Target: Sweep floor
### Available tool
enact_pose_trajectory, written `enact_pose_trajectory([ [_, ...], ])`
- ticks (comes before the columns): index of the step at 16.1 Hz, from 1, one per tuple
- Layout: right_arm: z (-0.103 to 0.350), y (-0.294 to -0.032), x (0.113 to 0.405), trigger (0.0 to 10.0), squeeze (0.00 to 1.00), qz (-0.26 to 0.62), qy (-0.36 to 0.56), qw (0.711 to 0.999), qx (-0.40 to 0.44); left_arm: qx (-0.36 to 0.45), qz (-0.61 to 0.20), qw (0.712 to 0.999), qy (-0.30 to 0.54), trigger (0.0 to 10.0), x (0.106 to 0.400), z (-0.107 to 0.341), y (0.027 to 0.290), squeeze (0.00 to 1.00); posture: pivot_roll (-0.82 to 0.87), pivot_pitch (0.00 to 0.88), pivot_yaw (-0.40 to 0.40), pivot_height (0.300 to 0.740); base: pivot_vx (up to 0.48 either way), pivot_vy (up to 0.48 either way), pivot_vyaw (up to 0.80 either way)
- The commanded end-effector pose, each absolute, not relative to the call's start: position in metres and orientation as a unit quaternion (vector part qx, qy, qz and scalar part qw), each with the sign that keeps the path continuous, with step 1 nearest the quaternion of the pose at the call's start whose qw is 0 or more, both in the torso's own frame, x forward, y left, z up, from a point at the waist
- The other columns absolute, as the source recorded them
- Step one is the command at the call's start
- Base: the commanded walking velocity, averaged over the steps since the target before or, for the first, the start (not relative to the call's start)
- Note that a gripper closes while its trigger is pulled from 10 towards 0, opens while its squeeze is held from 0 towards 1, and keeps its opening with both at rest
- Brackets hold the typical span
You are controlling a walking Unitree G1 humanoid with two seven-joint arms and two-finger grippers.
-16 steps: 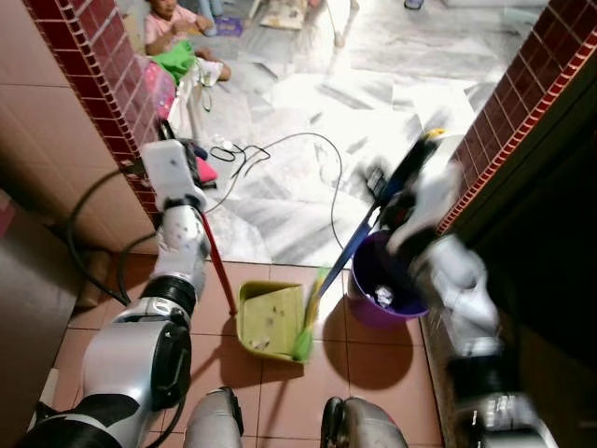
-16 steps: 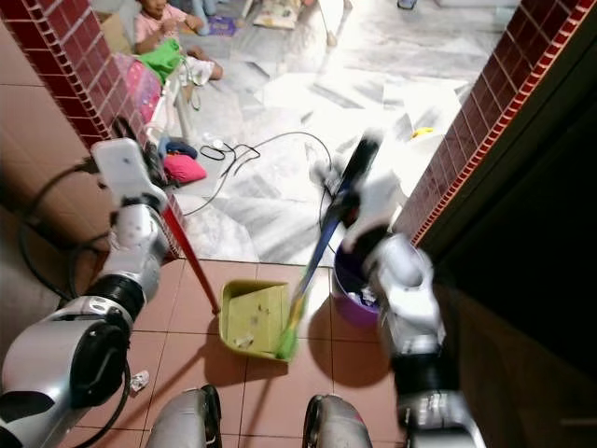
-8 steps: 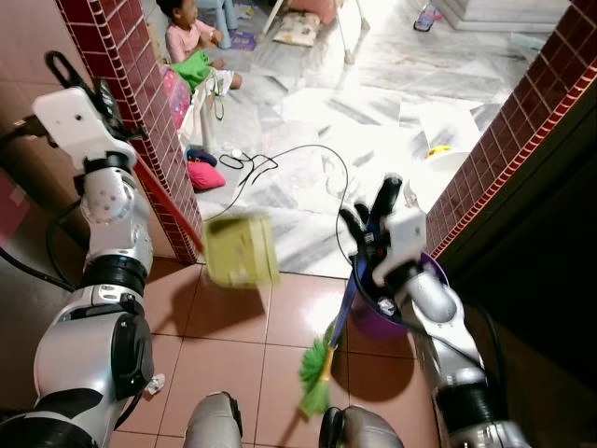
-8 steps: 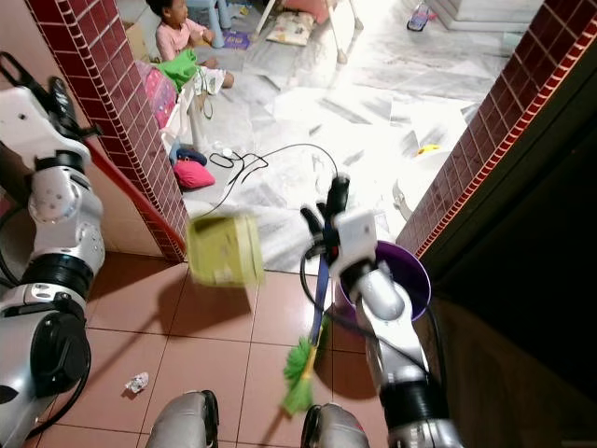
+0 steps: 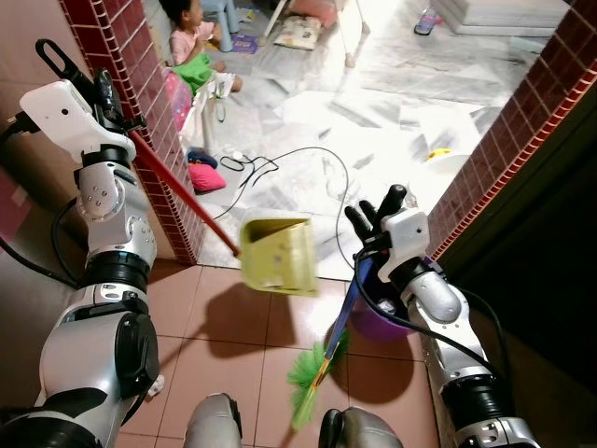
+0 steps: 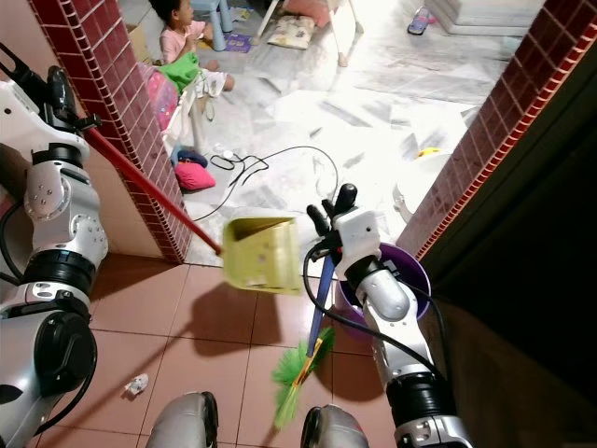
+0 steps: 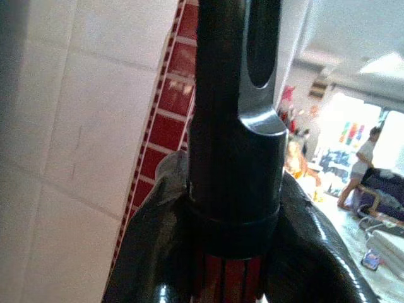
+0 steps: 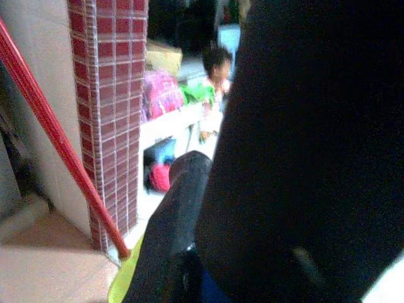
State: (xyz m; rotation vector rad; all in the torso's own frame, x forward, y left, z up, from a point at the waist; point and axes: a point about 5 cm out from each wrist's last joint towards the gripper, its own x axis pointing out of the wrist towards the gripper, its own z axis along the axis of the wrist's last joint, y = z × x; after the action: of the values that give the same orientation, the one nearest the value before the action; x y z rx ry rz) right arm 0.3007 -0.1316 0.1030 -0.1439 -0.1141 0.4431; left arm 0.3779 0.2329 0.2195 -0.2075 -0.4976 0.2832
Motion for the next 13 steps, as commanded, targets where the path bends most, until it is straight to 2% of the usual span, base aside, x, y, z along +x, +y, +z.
enact_pose_trajectory([
  [1, 0.089, -0.134, 0.303, 10.0, 0.00, 0.200, -0.004, 0.977, -0.076, -0.084, 0.152, 0.954, -0.243, 10.0, 0.382, 0.232, 0.233, 0.00, -0.12, 0.000, -0.024, 0.740, 0.000, 0.000, 0.00],
  [3, 0.083, -0.138, 0.306, 10.0, 0.00, 0.182, 0.026, 0.979, -0.087, -0.060, 0.180, 0.963, -0.191, 10.0, 0.383, 0.215, 0.233, 0.00, -0.12, 0.000, -0.020, 0.740, 0.000, 0.000, 0.00],
  [4, 0.083, -0.138, 0.304, 10.0, 0.00, 0.191, 0.021, 0.979, -0.064, -0.041, 0.195, 0.966, -0.164, 10.0, 0.382, 0.206, 0.234, 0.00, -0.11, 0.000, -0.018, 0.740, 0.000, 0.000, 0.00],
  [6, 0.079, -0.141, 0.301, 10.0, 0.00, 0.172, 0.026, 0.983, -0.061, -0.069, 0.161, 0.972, -0.159, 10.0, 0.379, 0.202, 0.233, 0.00, -0.09, 0.000, -0.018, 0.740, 0.000, 0.000, 0.00],
  [7, 0.075, -0.141, 0.299, 10.0, 0.00, 0.168, 0.035, 0.984, -0.054, -0.091, 0.170, 0.970, -0.149, 10.0, 0.379, 0.200, 0.236, 0.00, -0.08, 0.000, -0.024, 0.740, 0.000, 0.000, 0.00],
  [9, 0.070, -0.148, 0.292, 10.0, 0.00, 0.161, 0.049, 0.984, -0.059, -0.145, 0.114, 0.974, -0.129, 10.0, 0.382, 0.207, 0.230, 0.00, -0.06, 0.000, -0.048, 0.740, 0.000, 0.000, 0.00],
  [11, 0.069, -0.150, 0.288, 10.0, 0.00, 0.186, 0.047, 0.981, -0.035, -0.158, 0.101, 0.977, -0.097, 10.0, 0.381, 0.203, 0.231, 0.00, -0.05, 0.000, -0.062, 0.740, 0.000, 0.000, 0.00],
  [13, 0.069, -0.155, 0.285, 10.0, 0.00, 0.193, 0.050, 0.979, -0.044, -0.130, 0.056, 0.987, -0.076, 10.0, 0.376, 0.199, 0.230, 0.00, -0.04, 0.000, -0.070, 0.740, 0.000, 0.000, 0.00],
])
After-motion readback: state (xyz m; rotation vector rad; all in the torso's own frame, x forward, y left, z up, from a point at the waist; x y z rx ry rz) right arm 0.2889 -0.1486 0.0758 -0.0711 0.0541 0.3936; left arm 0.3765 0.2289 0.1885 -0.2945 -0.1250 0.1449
